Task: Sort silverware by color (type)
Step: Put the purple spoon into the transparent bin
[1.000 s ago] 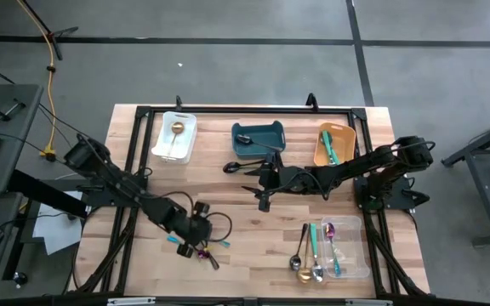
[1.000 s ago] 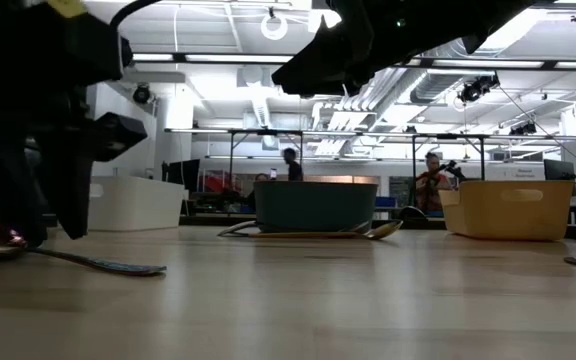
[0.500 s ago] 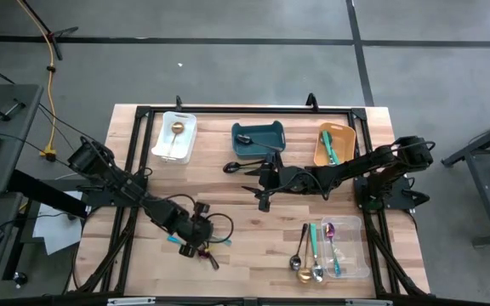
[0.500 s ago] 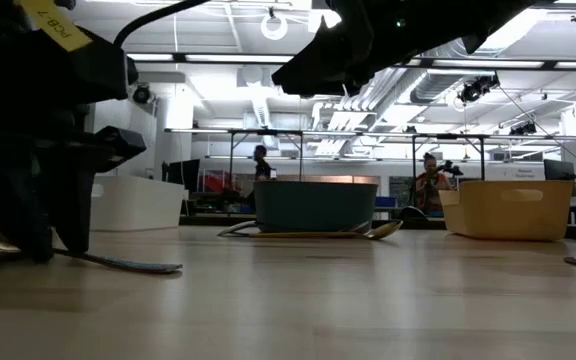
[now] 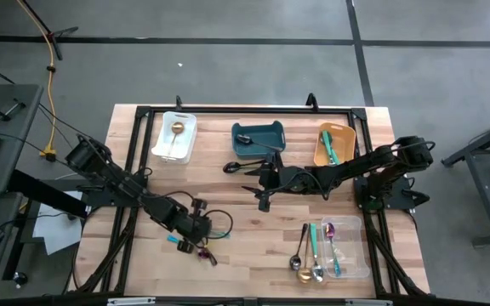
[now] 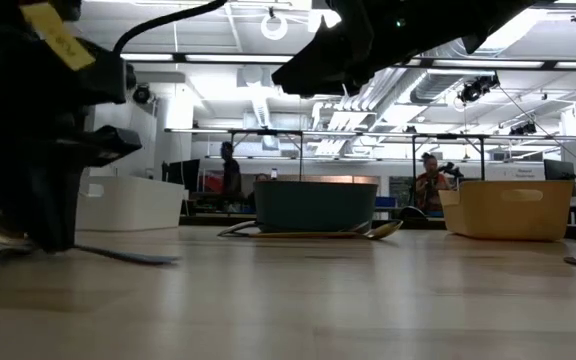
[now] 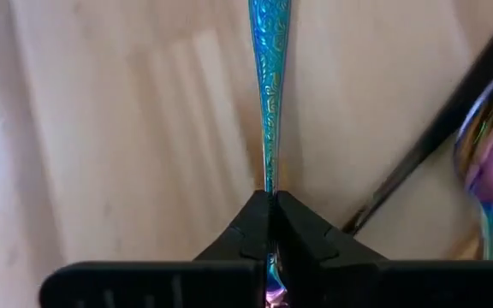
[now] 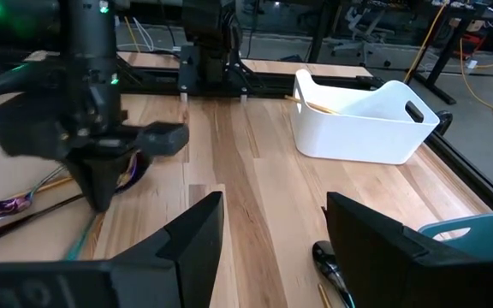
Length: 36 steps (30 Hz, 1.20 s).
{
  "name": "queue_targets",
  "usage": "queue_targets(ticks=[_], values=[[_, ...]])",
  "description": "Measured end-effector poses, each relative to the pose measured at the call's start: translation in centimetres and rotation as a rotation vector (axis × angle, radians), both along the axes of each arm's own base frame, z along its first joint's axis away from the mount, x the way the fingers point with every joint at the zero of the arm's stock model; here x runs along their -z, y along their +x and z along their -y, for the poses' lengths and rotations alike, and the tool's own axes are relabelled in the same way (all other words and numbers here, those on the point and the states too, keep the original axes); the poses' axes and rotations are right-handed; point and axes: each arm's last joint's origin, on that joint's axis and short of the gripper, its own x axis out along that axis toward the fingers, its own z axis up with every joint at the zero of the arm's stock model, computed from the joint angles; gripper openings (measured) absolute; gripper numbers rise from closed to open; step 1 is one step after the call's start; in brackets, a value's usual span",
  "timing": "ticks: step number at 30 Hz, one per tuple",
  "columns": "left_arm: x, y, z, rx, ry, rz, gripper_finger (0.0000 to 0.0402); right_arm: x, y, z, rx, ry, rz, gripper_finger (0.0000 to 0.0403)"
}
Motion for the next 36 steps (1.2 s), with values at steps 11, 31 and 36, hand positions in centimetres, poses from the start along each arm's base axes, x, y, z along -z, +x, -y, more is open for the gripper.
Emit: queue_targets(ticks=[11,31,36], values=[[-7.9,-2.8,-2.8,-0.193,0.169,0.355,0.0002,-0.2,0.1,0.0,0.006,0.026,0.027,0.0201],[-4.1,0.3,-9.1,-0.85,0.328,1.009,0.0001,0.1,1.8,1.7,0.261,0.372,0.343,0.0201],[-2.7,2.1,-8.7,-0.814,0.355,0.964,0.0001,1.3,2.5,2.4,0.327,0.373,0.406,0.0201]])
